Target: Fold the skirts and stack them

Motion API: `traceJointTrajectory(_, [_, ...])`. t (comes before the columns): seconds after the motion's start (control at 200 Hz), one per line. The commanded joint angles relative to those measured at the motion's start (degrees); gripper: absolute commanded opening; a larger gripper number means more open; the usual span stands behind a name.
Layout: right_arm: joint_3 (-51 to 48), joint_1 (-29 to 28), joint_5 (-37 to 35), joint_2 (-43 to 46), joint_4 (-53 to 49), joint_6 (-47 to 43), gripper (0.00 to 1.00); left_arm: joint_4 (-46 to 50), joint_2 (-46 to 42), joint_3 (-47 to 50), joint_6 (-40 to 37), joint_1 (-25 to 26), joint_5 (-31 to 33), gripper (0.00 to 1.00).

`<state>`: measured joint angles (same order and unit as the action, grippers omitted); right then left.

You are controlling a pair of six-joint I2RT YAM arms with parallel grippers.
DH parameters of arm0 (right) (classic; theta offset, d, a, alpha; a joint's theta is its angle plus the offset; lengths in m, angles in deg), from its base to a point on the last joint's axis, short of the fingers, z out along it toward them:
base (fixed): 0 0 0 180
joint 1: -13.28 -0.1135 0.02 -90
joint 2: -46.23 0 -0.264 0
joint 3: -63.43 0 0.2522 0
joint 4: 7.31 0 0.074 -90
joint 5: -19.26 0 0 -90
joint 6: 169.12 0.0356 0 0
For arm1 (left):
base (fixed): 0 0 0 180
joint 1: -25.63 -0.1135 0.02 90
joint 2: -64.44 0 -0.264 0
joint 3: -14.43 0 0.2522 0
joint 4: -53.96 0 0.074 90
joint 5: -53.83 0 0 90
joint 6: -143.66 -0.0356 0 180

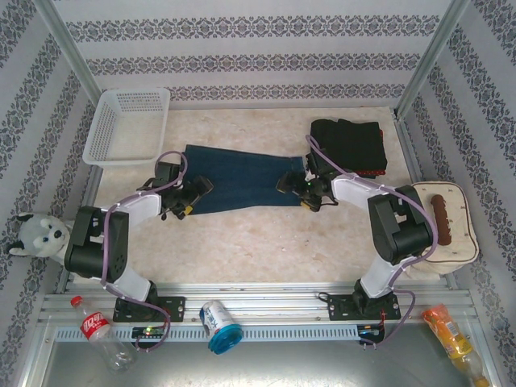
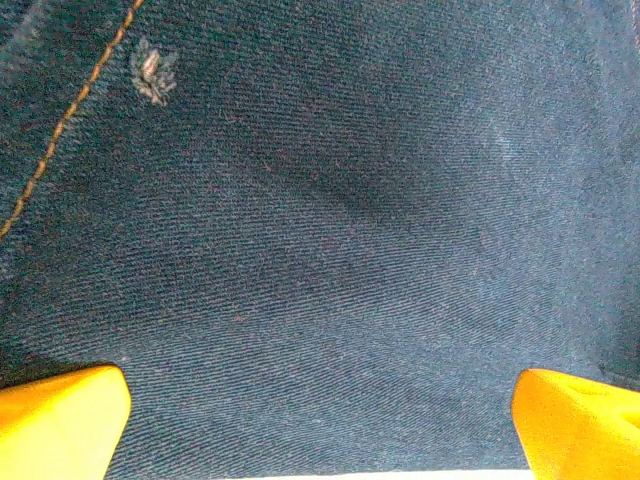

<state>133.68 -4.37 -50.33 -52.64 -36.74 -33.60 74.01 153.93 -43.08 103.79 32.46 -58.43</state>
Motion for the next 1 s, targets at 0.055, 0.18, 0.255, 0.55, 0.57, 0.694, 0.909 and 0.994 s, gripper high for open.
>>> traceJointTrajectory(0.055, [0.75, 1.58, -3.72, 1.53, -7.45, -3.90, 0.98, 10.59, -3.56, 1.57, -4.90, -1.51, 1.19, 1.00])
traceJointTrajectory(0.18, [4.46, 0.28, -0.97, 4.07, -9.30, -3.17, 0.98, 11.46, -9.03, -1.54, -3.35, -0.78, -4.55, 1.00])
traceJointTrajectory(0.255, [6.30, -0.45, -0.10, 5.50, -7.88, -1.79, 0.98, 10.99, -11.63, -4.02, -2.15, -0.77, -5.87, 1.00])
traceJointTrajectory(0.55, [21.38, -0.73, 4.17, -8.01, -0.83, -2.42, 0.98, -2.11, 2.33, -16.00, 1.84, 0.18, -11.07, 1.00])
traceJointTrajectory(0.57, [23.01, -0.76, 4.12, -9.54, -0.80, -2.61, 0.98, -3.95, 3.49, -16.23, 2.75, 0.52, -11.85, 1.00])
traceJointTrajectory(0.694, [31.67, -0.80, 3.49, -17.76, -0.40, -3.22, 0.98, -11.89, 10.26, -14.59, 7.55, 1.59, -13.45, 1.00])
traceJointTrajectory(0.909, [38.28, -0.55, -4.23, -25.67, -2.70, -3.39, 0.98, -8.62, 13.60, -7.17, 4.39, 1.08, -8.82, 1.00])
traceJointTrajectory(0.994, [39.09, -0.54, -5.57, -26.37, -4.74, -4.25, 0.98, -5.85, 12.96, -5.02, 1.81, 0.89, -7.70, 1.00])
